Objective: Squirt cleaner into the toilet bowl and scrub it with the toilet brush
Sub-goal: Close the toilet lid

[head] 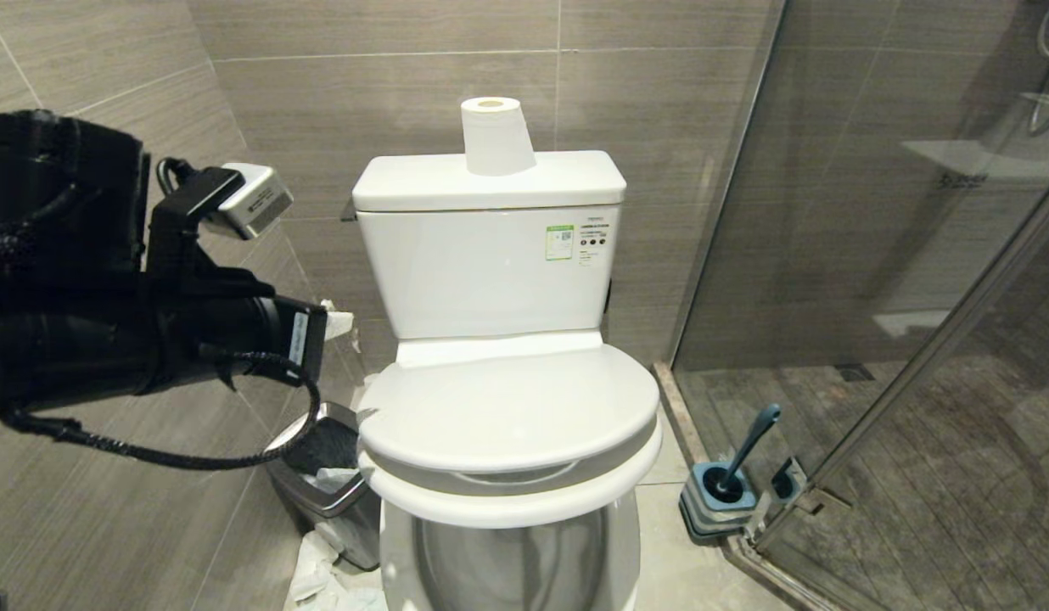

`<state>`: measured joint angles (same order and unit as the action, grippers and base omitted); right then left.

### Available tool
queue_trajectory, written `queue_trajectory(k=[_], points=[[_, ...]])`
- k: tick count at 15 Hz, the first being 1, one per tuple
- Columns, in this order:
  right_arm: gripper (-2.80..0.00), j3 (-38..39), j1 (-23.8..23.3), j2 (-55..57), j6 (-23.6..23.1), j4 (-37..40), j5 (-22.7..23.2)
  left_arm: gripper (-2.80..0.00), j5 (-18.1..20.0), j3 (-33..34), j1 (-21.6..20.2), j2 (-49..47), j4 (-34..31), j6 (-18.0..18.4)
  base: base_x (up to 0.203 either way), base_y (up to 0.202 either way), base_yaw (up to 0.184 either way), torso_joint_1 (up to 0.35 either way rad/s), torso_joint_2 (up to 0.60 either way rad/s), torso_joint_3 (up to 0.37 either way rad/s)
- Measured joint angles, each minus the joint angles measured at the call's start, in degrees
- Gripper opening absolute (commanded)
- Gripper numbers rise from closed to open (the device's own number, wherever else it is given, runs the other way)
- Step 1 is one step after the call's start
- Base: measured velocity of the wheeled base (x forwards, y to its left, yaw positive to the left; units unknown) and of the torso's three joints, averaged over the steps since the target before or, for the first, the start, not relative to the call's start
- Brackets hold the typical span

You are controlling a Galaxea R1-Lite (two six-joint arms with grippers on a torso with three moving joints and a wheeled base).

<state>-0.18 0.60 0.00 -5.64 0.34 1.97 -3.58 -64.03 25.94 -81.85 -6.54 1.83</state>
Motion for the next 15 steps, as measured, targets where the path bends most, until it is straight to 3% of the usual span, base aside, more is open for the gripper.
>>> queue_trajectory(k=[3, 5, 8, 15], points=[[-2.8, 0.0, 0.0, 0.0, 0.0, 0.0, 0.0, -2.8, 1.1, -8.6, 0.9, -6.1, -6.7, 3.7, 0.0, 0.0, 0.0, 0.0, 0.0, 0.0], [-2.8, 0.0, 0.0, 0.0, 0.0, 0.0, 0.0, -2.8, 4.3, -13.9, 1.1, -9.6, -15.9, 6.6, 0.0, 0.0, 0.0, 0.0, 0.0, 0.0], [-2.8, 0.0, 0.0, 0.0, 0.0, 0.0, 0.0, -2.8, 9.8, -18.6, 1.2, -14.4, -27.5, 7.5, 0.0, 0.0, 0.0, 0.0, 0.0, 0.0], [-2.8, 0.0, 0.0, 0.0, 0.0, 0.0, 0.0, -2.8, 10.8, -16.6, 1.6, -20.2, -29.8, 5.5, 0.0, 0.0, 0.0, 0.0, 0.0, 0.0]])
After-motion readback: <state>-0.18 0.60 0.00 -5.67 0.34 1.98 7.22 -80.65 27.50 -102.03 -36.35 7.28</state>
